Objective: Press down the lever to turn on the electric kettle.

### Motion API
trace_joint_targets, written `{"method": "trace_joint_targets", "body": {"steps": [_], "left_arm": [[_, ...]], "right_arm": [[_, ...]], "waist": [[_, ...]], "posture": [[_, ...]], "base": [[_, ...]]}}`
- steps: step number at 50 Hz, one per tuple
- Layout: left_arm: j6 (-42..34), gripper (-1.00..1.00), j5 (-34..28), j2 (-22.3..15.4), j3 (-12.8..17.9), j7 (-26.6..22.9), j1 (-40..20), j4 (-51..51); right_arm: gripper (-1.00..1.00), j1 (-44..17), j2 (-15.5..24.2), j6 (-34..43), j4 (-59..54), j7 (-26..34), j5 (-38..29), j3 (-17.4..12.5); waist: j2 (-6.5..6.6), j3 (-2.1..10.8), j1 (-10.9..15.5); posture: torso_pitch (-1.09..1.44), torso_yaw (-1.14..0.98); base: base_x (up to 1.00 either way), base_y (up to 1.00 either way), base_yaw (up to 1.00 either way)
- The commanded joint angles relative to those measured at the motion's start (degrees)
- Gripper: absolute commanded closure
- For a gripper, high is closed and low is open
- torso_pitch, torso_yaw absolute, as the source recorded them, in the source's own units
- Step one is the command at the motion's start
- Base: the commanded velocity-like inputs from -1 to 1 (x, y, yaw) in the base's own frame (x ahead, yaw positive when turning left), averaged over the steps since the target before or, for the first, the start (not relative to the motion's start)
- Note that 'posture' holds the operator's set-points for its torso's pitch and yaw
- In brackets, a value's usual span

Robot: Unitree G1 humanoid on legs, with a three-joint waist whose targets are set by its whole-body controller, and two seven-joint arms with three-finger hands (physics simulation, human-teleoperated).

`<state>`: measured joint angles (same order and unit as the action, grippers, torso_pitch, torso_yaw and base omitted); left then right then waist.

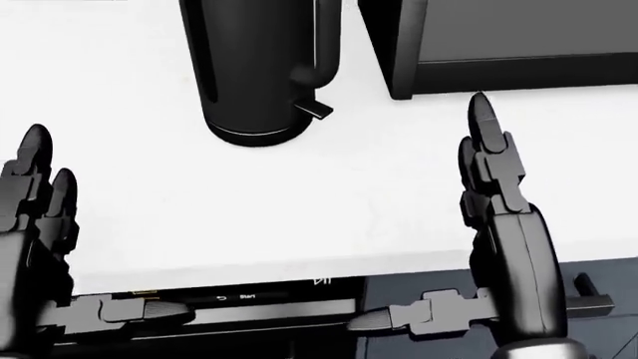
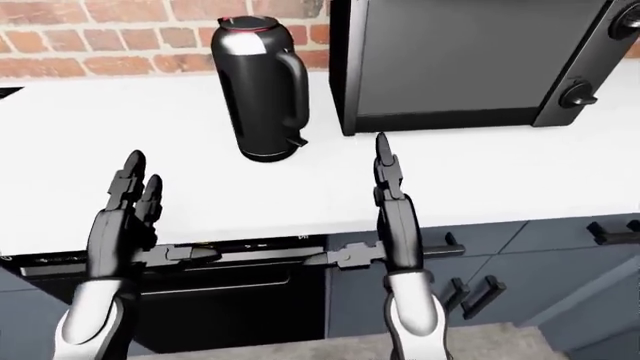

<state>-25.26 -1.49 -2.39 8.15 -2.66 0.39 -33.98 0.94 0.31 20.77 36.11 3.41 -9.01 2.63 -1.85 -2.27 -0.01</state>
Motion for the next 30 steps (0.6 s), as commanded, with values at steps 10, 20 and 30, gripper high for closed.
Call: {"method": "trace_joint_targets", "body": {"steps": [10, 20, 30], "left_arm": [[1.79, -1.00, 0.10, -0.69, 1.24, 0.37, -1.24, -2.63], [1.32, -1.00, 0.21, -0.68, 1.20, 0.47, -1.35, -3.10], [0.89, -1.00, 0.60, -0.80, 1.56, 0.40, -1.41, -3.55]], "right_arm": [[-1.00, -1.30, -0.15, -1.56, 1.77, -1.17, -0.91, 0.54], [-1.00, -5.71, 1.35, 10.08, 9.31, 3.07, -14.94, 2.03], [-1.00, -13.59, 1.82, 18.18, 10.60, 13.59, -26.86, 2.57]], "waist": [[2.52, 1.96, -0.46], [1.84, 2.65, 0.06], [1.97, 2.43, 0.06]], "posture": [[0.00, 0.00], [0.00, 0.00], [0.00, 0.00]], "base": [[0.00, 0.00, 0.00], [0.00, 0.00, 0.00], [0.00, 0.00, 0.00]]}}
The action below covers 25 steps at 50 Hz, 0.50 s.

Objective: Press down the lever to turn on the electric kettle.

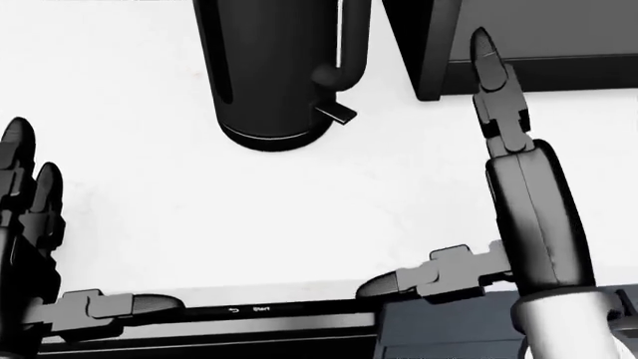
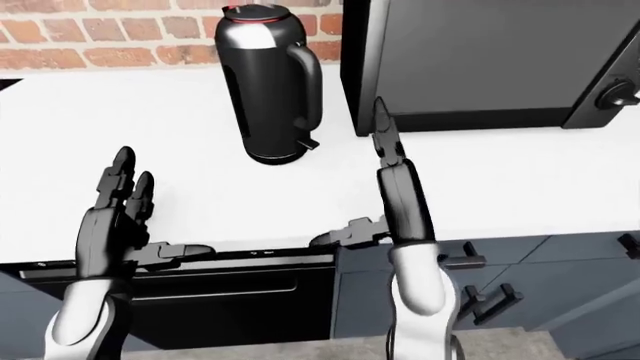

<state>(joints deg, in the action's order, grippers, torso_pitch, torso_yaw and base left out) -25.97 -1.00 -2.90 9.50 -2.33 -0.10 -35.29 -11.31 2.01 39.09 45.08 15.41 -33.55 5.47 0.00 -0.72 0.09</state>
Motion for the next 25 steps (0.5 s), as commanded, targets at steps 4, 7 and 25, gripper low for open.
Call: {"method": "trace_joint_targets", "body": {"steps": [4, 7, 25], "left_arm": [[1.37, -1.00, 0.16, -0.34, 0.23, 0.12, -1.13, -2.31], [0.91, -1.00, 0.30, -0.48, 0.40, 0.13, -1.45, -2.53], [-0.12, -1.00, 0.75, -0.78, 0.88, 0.27, -2.03, -3.03]], "right_arm": [[-1.00, -4.84, 1.60, 4.04, 1.57, 9.82, -9.03, -0.35], [-1.00, -7.24, 1.54, 5.86, 1.08, 16.58, -13.64, 0.14], [-1.00, -22.78, -2.22, 6.05, -3.02, 50.21, -40.18, -0.29]], "waist": [[0.19, 0.74, -0.05], [0.27, 0.59, -0.07], [1.29, 0.21, -0.53]], "posture": [[0.00, 0.00], [0.00, 0.00], [0.00, 0.00]], "base": [[0.00, 0.00, 0.00], [0.00, 0.00, 0.00], [0.00, 0.00, 0.00]]}}
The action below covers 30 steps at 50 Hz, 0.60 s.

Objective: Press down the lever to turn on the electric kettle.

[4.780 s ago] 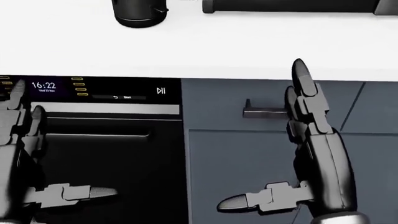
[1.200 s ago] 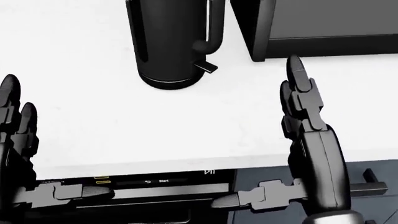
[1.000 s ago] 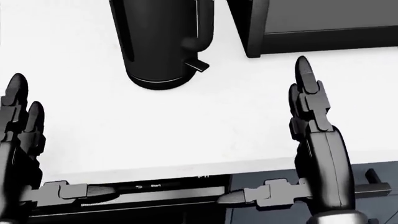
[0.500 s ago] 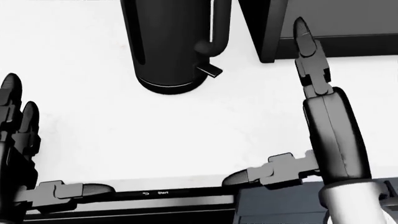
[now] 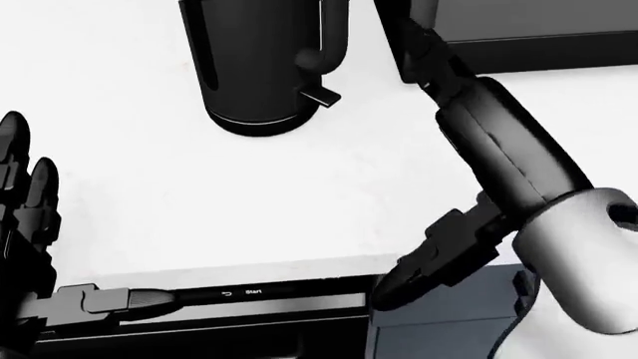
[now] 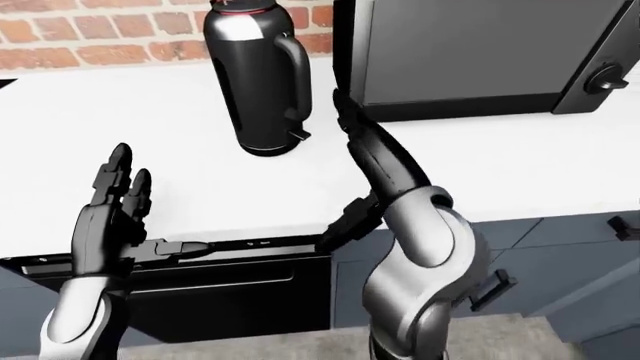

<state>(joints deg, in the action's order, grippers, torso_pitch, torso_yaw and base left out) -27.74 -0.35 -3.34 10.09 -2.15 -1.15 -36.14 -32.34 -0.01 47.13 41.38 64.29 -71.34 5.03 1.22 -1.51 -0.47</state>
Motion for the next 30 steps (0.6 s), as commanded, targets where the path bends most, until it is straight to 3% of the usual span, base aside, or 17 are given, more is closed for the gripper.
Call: {"method": "trace_joint_targets", "body": {"steps": [1, 10, 18, 30], "left_arm": [[1.50, -1.00, 0.11, -0.37, 0.31, 0.12, -1.08, -2.24], [0.99, -1.00, 0.25, -0.49, 0.43, 0.17, -1.29, -2.68], [0.95, -1.00, 0.29, -0.51, 0.48, 0.23, -1.29, -2.77], [1.20, -1.00, 0.38, -0.50, 0.57, 0.21, -1.18, -2.63]], "right_arm": [[-1.00, -2.77, -0.42, -2.61, -0.22, 2.79, -3.72, 0.13], [-1.00, -6.87, -3.05, -10.64, -3.83, 10.11, -13.14, 0.19], [-1.00, -8.55, -3.95, -16.67, -6.71, 15.25, -17.02, 0.11], [-1.00, -9.60, -5.20, -21.41, -10.55, 16.10, -20.37, 0.44]], "waist": [[0.14, 0.98, 0.01], [0.56, 0.99, -0.13], [0.76, 1.04, -0.25], [0.91, 1.17, -0.37]], "posture": [[0.00, 0.00], [0.00, 0.00], [0.00, 0.00], [0.00, 0.00]], "base": [[0.00, 0.00, 0.00], [0.00, 0.00, 0.00], [0.00, 0.00, 0.00], [0.00, 0.00, 0.00]]}}
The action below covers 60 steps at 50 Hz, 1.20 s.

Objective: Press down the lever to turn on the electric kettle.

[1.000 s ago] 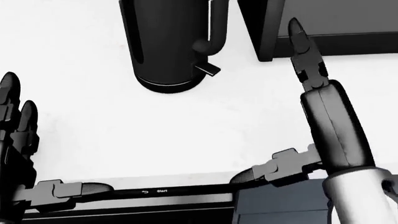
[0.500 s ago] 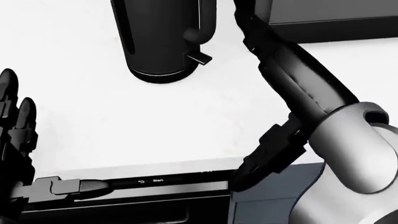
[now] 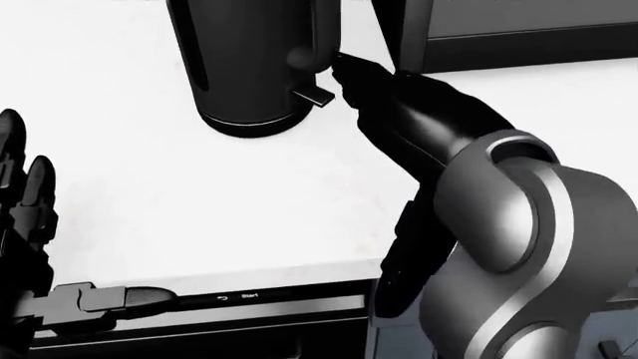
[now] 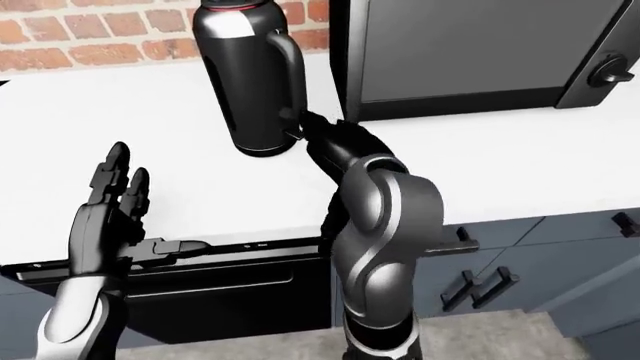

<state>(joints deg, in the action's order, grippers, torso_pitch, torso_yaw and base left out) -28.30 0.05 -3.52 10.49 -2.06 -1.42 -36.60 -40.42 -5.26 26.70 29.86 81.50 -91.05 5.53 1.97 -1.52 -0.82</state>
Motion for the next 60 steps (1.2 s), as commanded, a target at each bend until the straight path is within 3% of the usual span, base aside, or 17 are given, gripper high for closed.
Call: {"method": "trace_joint_targets", "body": {"steps": [1, 15, 35, 52, 60], "left_arm": [[1.66, -1.00, -0.03, -0.32, 0.16, 0.13, -0.91, -2.28], [1.70, -1.00, 0.04, -0.33, 0.35, 0.03, -0.79, -2.32], [2.19, -1.00, 0.03, -0.21, 0.31, 0.10, -0.46, -2.12], [1.39, -1.00, 0.18, -0.33, 0.42, 0.20, -0.88, -2.64], [1.41, -1.00, 0.53, -0.51, 0.85, 0.28, -1.17, -2.40]], "right_arm": [[-1.00, -1.93, -0.03, -1.19, 0.59, -1.02, -0.91, -0.12], [-1.00, -0.15, -0.45, -6.12, -1.19, -1.09, -4.71, 0.41], [-1.00, -4.15, -1.43, -10.92, -6.13, 3.99, -7.48, 0.92], [-1.00, -11.96, 1.54, -11.99, -13.09, 7.51, -6.53, -1.39], [-1.00, -12.18, 1.99, -11.82, -16.00, 7.15, -5.73, -0.92]], "waist": [[0.16, 1.19, -0.02], [0.19, 1.11, -0.13], [0.39, 0.85, -0.34], [0.42, 0.73, -0.37], [0.39, 0.74, -0.34]], "posture": [[0.00, 0.00], [0.00, 0.00], [0.00, 0.00], [0.00, 0.00], [0.00, 0.00]], "base": [[0.00, 0.00, 0.00], [0.00, 0.00, 0.00], [0.00, 0.00, 0.00], [0.00, 0.00, 0.00], [0.00, 0.00, 0.00]]}}
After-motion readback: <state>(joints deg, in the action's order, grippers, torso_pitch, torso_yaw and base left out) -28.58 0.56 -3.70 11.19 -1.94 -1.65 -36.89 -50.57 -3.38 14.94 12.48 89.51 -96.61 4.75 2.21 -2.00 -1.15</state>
